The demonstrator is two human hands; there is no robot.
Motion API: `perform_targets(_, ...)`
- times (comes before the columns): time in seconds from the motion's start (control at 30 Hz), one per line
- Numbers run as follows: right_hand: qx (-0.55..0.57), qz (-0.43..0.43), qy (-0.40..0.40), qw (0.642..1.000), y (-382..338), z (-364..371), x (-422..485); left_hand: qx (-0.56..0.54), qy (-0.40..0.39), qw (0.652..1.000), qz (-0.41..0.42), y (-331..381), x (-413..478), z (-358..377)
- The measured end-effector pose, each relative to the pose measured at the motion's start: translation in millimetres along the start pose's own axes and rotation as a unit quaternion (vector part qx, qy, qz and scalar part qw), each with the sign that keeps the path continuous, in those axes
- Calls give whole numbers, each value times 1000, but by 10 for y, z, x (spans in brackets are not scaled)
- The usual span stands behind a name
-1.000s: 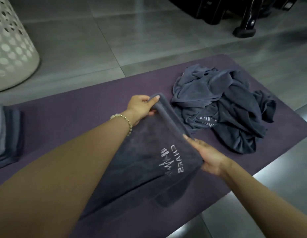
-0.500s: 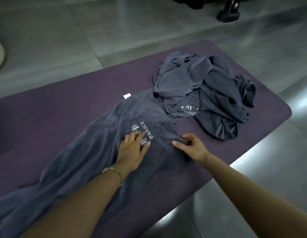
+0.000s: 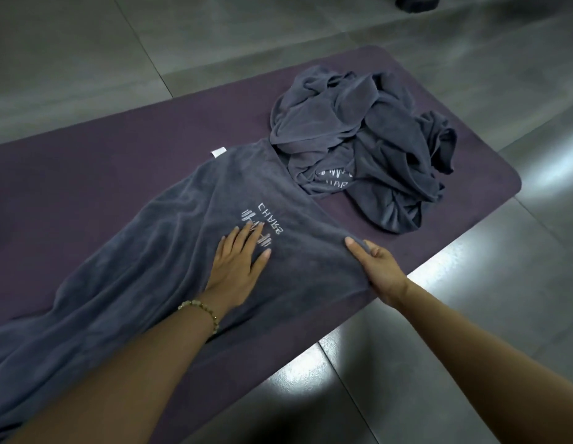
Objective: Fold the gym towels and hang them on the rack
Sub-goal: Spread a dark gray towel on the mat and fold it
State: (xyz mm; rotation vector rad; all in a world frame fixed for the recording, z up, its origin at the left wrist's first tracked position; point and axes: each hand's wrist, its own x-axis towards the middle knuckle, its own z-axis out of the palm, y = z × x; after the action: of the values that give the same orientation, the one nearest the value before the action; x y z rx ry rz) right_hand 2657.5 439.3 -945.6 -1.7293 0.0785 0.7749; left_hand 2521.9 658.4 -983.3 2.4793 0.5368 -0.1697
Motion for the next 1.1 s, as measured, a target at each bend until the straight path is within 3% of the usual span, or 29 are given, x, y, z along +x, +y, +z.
perform_targets(0.17, -124, -57, 107, 985, 131, -284, 81, 77, -27, 997, 7, 70, -17, 144)
perform_targets(0.3, -228, -63, 92, 967, 189, -129, 127, 50, -21, 999, -1, 117, -33, 112)
perform_targets(0.43, -423, -153, 98, 887, 87, -43, 43, -2, -14, 1000, -15, 84, -174, -47)
perform_targets(0.63, -457, -208, -33, 864, -109, 676, -101, 4, -27, 996, -80, -325, -752, -648)
perform_targets(0.87, -504, -254, -214, 797, -198, 2171, -606, 95, -21, 976, -196, -1251, -1761, -1429)
perform_targets(1.1, -511, -264, -325, 750, 89, 3295, -1249, 91, -45, 956, -277, -2172, -2930, -1548)
